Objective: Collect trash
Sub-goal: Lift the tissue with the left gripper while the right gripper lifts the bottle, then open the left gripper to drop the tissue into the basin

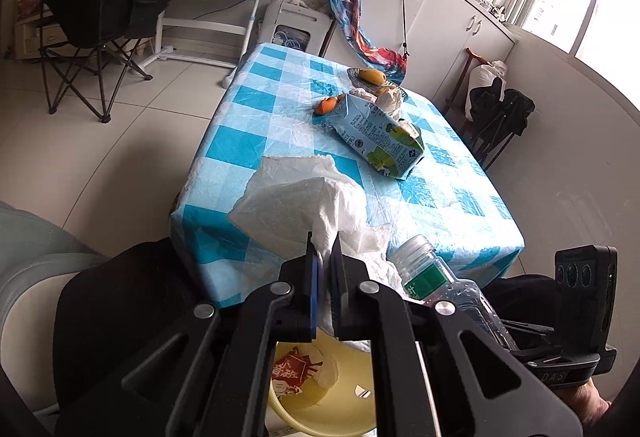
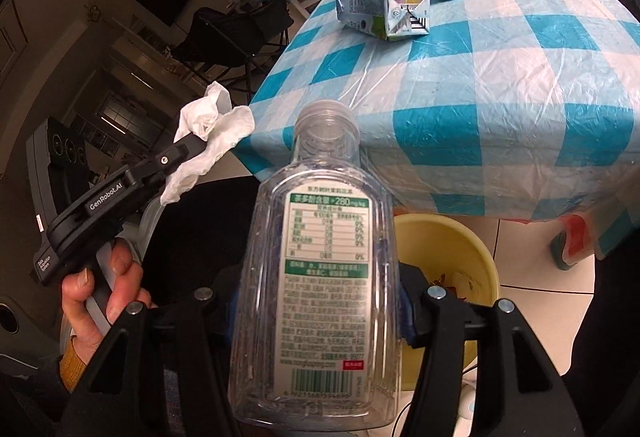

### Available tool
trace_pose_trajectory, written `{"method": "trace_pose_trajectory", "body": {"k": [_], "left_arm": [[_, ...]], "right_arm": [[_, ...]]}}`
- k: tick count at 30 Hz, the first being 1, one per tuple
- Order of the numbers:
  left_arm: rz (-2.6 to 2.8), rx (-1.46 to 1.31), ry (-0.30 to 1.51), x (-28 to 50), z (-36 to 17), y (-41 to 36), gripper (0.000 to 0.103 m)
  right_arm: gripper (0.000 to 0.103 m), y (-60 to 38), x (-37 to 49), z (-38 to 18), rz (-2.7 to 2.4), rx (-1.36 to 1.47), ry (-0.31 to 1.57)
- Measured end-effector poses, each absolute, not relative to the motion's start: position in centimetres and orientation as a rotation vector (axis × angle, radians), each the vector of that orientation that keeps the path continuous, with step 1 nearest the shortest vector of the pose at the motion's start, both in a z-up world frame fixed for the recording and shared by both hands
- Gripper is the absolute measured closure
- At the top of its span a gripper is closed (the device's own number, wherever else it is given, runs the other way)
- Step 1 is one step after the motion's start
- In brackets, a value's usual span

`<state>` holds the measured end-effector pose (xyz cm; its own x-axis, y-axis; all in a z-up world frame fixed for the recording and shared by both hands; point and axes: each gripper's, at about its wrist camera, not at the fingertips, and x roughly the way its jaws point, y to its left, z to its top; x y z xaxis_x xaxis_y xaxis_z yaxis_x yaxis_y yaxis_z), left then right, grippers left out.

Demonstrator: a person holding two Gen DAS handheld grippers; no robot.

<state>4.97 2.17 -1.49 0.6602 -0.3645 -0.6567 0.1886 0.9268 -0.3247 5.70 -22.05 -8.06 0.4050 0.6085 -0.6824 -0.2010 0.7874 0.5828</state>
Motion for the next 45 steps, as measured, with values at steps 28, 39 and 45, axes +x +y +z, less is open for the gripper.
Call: {"method": "trace_pose_trajectory", "body": {"k": [28,39,45], "left_arm": [[-0.575,0.101,1.106,3.2,-6.3,-6.3,0.058],[-0.520,-0.049,1.005,3.7,-4.5,-3.4,0.044],[-0.344,-0.172,0.825,4.0,-2.4,0.2,0.028]], "right_arm": [[0.031,-28.5,4.3,-5.9,0.323,0.655,0.768],[0.029,-28.6,4.1,-5.7,0.318,0.648,0.760],[0.026,-28.3,3.7,-5.1,0.303,0.611,0.730]]}}
